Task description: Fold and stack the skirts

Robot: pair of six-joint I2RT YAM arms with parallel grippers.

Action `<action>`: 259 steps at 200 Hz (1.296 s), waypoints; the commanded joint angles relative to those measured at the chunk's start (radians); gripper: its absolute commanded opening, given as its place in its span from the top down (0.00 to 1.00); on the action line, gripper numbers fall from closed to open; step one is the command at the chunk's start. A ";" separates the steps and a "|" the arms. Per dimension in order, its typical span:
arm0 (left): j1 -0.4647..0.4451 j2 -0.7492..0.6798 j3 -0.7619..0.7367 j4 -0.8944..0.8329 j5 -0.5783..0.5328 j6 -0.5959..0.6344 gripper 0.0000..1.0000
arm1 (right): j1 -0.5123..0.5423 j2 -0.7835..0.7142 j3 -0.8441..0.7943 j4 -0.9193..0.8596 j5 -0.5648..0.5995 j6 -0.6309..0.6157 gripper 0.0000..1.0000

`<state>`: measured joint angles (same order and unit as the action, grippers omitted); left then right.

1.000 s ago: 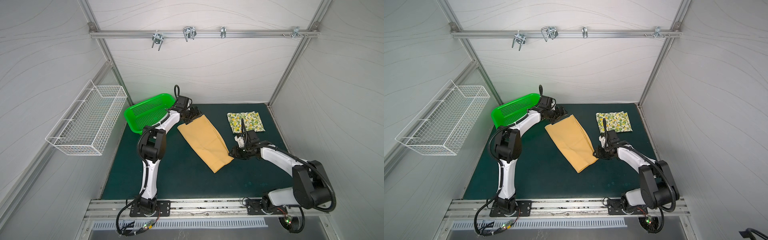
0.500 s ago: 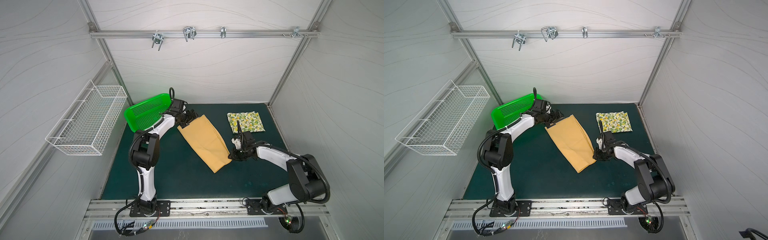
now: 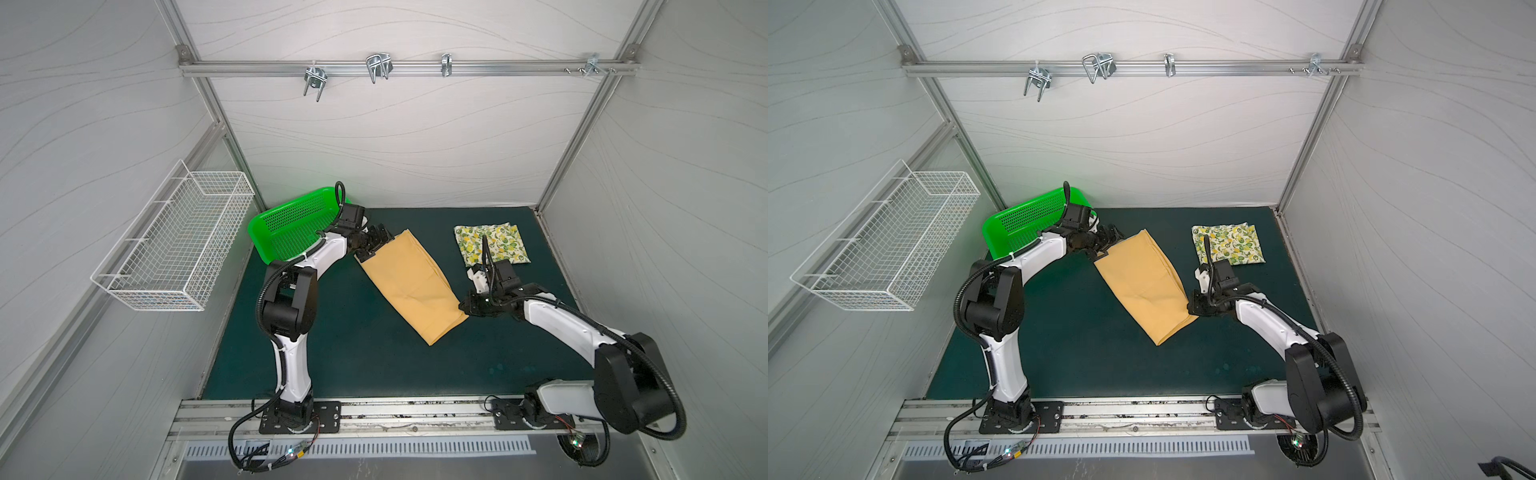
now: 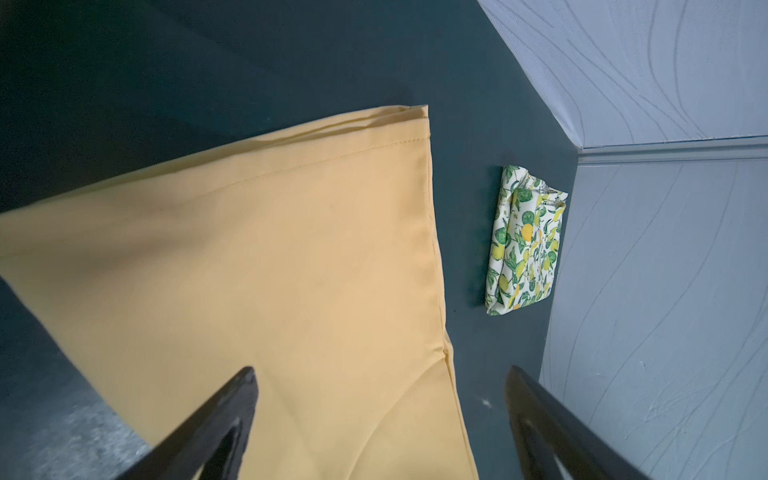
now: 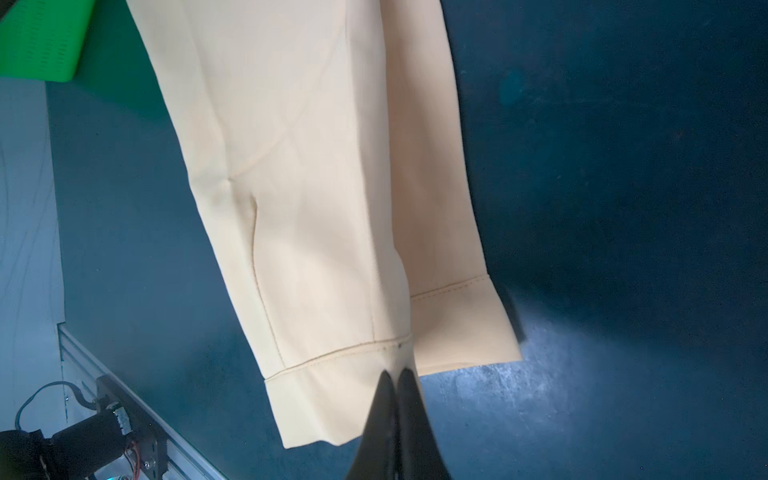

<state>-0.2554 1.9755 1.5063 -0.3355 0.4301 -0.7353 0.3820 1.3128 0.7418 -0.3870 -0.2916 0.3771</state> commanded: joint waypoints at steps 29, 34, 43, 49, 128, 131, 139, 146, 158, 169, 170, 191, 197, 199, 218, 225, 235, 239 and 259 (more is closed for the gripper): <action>0.007 -0.045 -0.014 0.050 0.012 0.012 0.07 | -0.013 0.074 0.010 -0.032 0.039 -0.003 0.96; 0.008 -0.046 -0.019 0.053 0.012 0.011 0.07 | -0.019 0.082 0.007 -0.026 0.040 -0.002 0.96; 0.010 -0.052 -0.028 0.058 0.012 0.011 0.07 | -0.030 0.100 -0.002 -0.012 0.044 0.003 0.95; 0.010 -0.056 -0.034 0.061 0.011 0.011 0.07 | -0.038 0.110 -0.007 -0.002 0.046 0.005 0.96; 0.028 -0.077 -0.092 0.082 -0.004 0.019 0.01 | -0.080 0.256 0.011 0.075 0.086 0.037 0.93; 0.028 -0.076 -0.094 0.085 -0.007 0.019 0.01 | -0.082 0.256 0.011 0.076 0.087 0.038 0.93; 0.028 -0.073 -0.099 0.092 -0.012 0.021 0.01 | -0.084 0.258 0.014 0.080 0.089 0.040 0.93; 0.028 -0.068 -0.100 0.096 -0.016 0.023 0.01 | -0.088 0.259 0.016 0.080 0.092 0.040 0.92; 0.028 -0.049 -0.089 0.096 -0.015 0.028 0.01 | -0.092 0.264 0.024 0.077 0.099 0.038 0.92; 0.028 -0.036 -0.080 0.097 -0.015 0.027 0.01 | -0.097 0.271 0.031 0.073 0.104 0.034 0.92; 0.028 -0.035 -0.080 0.097 -0.015 0.027 0.01 | -0.097 0.272 0.031 0.072 0.103 0.033 0.92; 0.028 -0.008 -0.079 0.116 -0.016 0.018 0.01 | -0.104 0.297 0.046 0.065 0.104 0.024 0.92; 0.028 0.001 -0.077 0.123 -0.014 0.016 0.01 | -0.104 0.301 0.047 0.064 0.105 0.022 0.92; 0.028 0.004 -0.078 0.126 -0.014 0.016 0.01 | -0.104 0.304 0.047 0.064 0.106 0.022 0.92; 0.028 0.039 -0.064 0.128 -0.017 0.014 0.01 | -0.106 0.318 0.053 0.062 0.119 0.015 0.92; 0.028 0.051 -0.061 0.128 -0.024 0.014 0.01 | -0.108 0.322 0.057 0.059 0.124 0.013 0.92; 0.028 0.070 -0.061 0.129 -0.036 0.014 0.01 | -0.110 0.328 0.066 0.051 0.130 0.007 0.92; 0.028 0.075 -0.063 0.128 -0.043 0.014 0.01 | -0.112 0.332 0.071 0.047 0.134 0.006 0.92; 0.026 0.092 -0.083 0.143 -0.079 0.015 0.01 | -0.120 0.343 0.094 0.030 0.143 -0.005 0.92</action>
<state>-0.2291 2.0361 1.4128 -0.2337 0.4046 -0.7292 0.2790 1.6173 0.8188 -0.3134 -0.2134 0.3935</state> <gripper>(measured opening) 0.989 0.081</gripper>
